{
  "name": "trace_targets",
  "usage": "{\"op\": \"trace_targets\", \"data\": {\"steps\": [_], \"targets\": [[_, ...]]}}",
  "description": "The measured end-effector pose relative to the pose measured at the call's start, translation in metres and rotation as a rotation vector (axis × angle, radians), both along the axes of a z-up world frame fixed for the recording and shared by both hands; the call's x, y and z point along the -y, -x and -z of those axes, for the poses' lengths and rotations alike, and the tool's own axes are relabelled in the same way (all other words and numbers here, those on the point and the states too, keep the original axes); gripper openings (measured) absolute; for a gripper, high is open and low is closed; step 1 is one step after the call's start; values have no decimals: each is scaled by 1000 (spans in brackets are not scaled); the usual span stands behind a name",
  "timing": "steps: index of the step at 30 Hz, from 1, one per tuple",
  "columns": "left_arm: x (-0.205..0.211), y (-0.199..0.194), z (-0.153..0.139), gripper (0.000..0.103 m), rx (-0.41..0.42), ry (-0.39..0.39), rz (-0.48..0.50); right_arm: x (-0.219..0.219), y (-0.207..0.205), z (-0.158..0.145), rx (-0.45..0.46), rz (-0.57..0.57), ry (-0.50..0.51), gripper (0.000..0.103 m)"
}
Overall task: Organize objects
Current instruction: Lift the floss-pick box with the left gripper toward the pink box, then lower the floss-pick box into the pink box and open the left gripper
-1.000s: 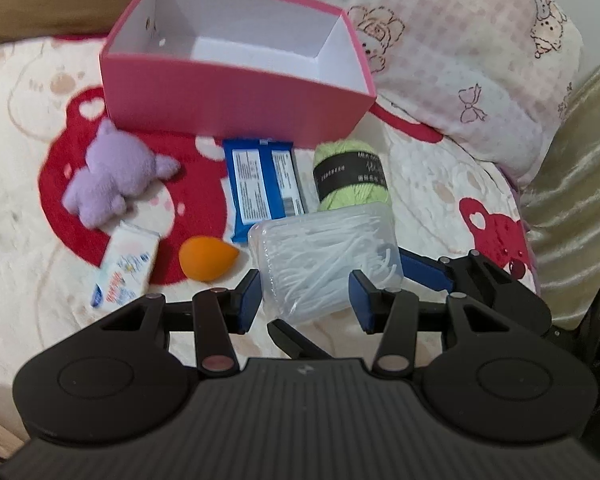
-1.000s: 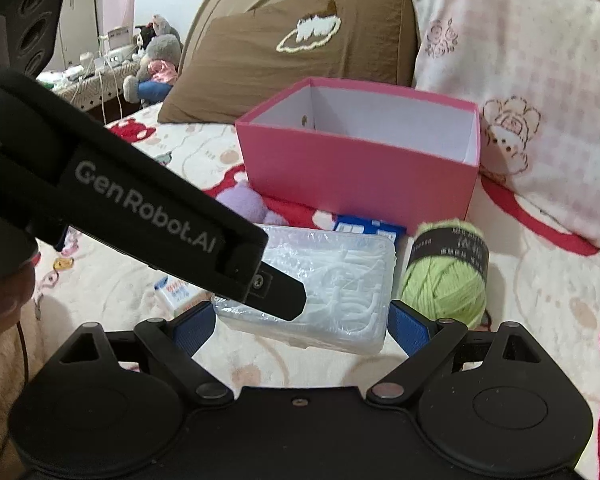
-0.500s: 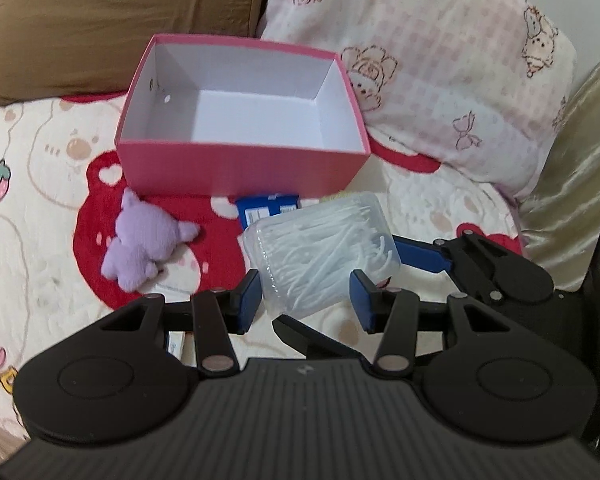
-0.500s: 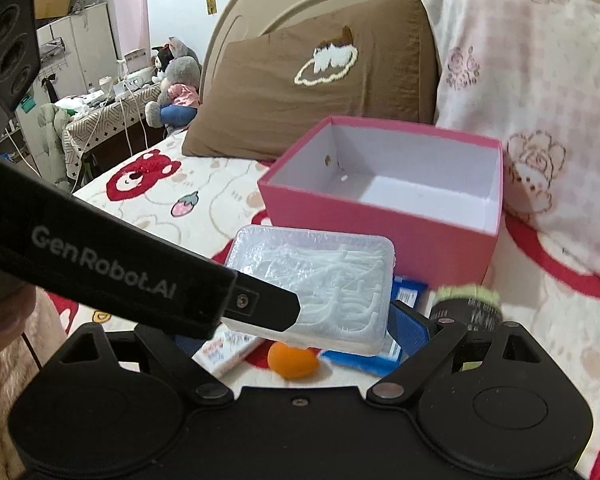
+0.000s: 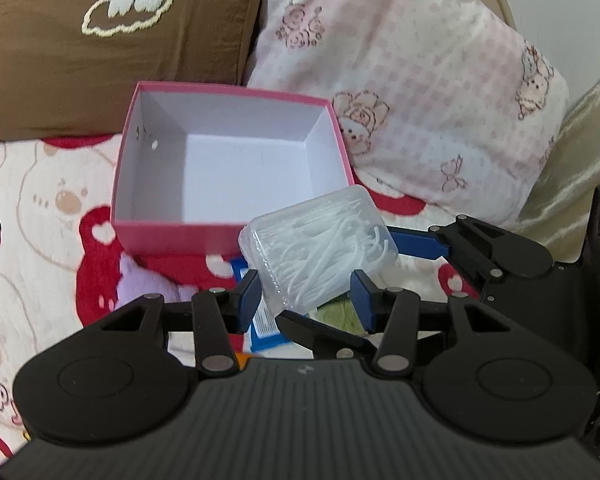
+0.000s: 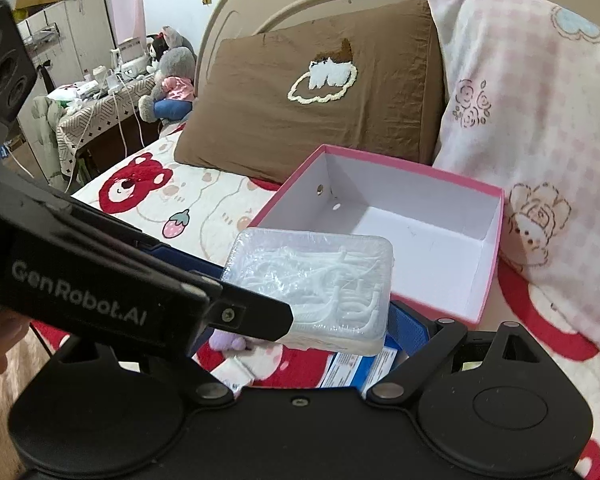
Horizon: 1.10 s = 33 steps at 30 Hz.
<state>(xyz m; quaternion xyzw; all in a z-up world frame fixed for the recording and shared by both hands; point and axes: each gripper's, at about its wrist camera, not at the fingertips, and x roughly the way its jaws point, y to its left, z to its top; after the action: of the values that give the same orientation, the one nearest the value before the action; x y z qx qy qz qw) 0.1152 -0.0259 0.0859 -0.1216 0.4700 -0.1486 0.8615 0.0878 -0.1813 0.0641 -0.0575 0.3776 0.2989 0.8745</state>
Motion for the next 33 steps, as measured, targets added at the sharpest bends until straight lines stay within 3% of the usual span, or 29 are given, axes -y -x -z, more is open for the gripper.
{"op": "trace_targets", "data": {"steps": [7, 14, 20, 29, 33], "targets": [[-8, -44, -1, 47, -1, 5, -9, -10, -41, -11, 6, -8, 20, 94], [-13, -94, 19, 47, -31, 33, -25, -12, -86, 4, 17, 0, -5, 94], [-12, -126, 41, 46, -38, 10, -52, -7, -127, 23, -33, -11, -34, 95], [-23, -160, 92, 46, -59, 43, -108, -9, -166, 56, -63, -40, -34, 95], [-23, -169, 111, 45, -63, 43, -111, -13, -178, 72, -88, -40, -6, 90]]}}
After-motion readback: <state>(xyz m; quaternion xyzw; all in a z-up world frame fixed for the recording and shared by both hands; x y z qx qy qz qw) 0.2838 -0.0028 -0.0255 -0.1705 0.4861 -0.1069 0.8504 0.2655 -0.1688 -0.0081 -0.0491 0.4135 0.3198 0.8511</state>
